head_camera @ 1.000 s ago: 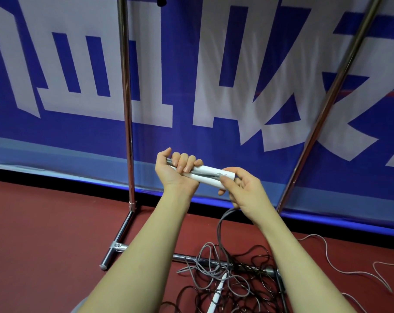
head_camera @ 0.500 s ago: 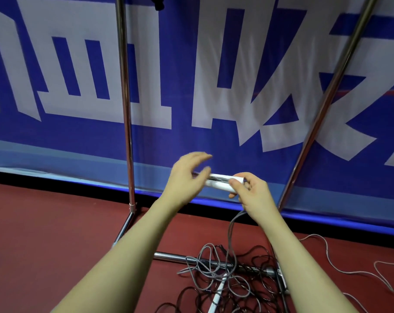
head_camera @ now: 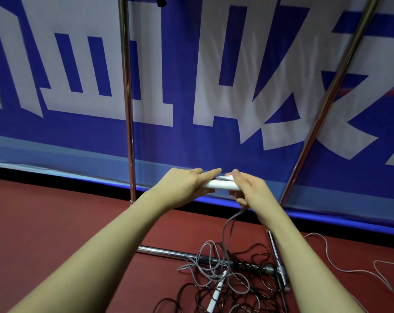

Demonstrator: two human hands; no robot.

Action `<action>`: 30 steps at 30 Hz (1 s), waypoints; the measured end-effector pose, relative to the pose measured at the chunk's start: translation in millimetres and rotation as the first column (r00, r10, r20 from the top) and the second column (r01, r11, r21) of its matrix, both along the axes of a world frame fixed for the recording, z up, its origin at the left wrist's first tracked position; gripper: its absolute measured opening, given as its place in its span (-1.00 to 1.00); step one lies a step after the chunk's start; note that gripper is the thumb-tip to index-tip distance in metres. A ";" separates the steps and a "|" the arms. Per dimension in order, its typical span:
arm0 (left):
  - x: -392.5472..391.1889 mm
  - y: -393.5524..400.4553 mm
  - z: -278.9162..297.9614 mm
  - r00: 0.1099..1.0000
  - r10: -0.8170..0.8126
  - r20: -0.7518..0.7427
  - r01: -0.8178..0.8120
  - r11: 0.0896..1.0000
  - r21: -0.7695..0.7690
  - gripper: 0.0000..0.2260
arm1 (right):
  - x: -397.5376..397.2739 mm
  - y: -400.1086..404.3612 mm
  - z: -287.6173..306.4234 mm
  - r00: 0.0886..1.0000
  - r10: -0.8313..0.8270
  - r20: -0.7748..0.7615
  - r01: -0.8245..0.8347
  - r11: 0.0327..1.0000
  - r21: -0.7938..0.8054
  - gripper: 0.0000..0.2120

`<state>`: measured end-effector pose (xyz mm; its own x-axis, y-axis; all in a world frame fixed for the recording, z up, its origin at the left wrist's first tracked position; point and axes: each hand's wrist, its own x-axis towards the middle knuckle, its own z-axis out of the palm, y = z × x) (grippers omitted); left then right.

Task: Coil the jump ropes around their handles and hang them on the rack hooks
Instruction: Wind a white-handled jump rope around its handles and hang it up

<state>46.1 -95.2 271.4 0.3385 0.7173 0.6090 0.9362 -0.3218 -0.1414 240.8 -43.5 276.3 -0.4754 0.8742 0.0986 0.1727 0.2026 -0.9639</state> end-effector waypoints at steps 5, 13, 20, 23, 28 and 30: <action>-6.0 -9.4 8.0 0.912 0.236 0.337 -0.028 0.853 -0.521 -0.52 | 1.8 3.9 -4.9 0.995 0.065 0.080 -0.073 0.991 0.113 -0.64; -12.8 -14.3 5.4 0.686 0.217 0.695 0.427 0.653 -0.625 -0.69 | 6.1 5.5 -4.5 0.976 0.030 0.217 -0.096 0.949 0.301 -0.80; -3.4 -11.8 7.6 0.480 0.218 0.850 0.630 0.589 -0.507 -0.59 | -0.5 0.5 3.1 0.925 -0.052 -0.376 -0.037 0.973 -0.226 -0.84; -1.7 -8.9 4.8 0.449 0.274 0.851 0.634 0.573 -0.519 -0.66 | -0.7 1.1 4.4 0.897 -0.045 -0.440 -0.072 0.967 -0.246 -0.80; 1.1 -9.5 9.8 0.474 0.345 0.810 0.587 0.562 -0.583 -0.86 | 0.3 -2.8 2.6 0.912 -0.006 -0.410 -0.048 0.991 -0.123 -0.79; 2.9 -10.9 11.9 0.519 0.340 0.784 0.548 0.572 -0.610 -0.89 | -2.2 -5.4 1.9 0.925 -0.050 -0.377 0.028 0.998 -0.063 -0.78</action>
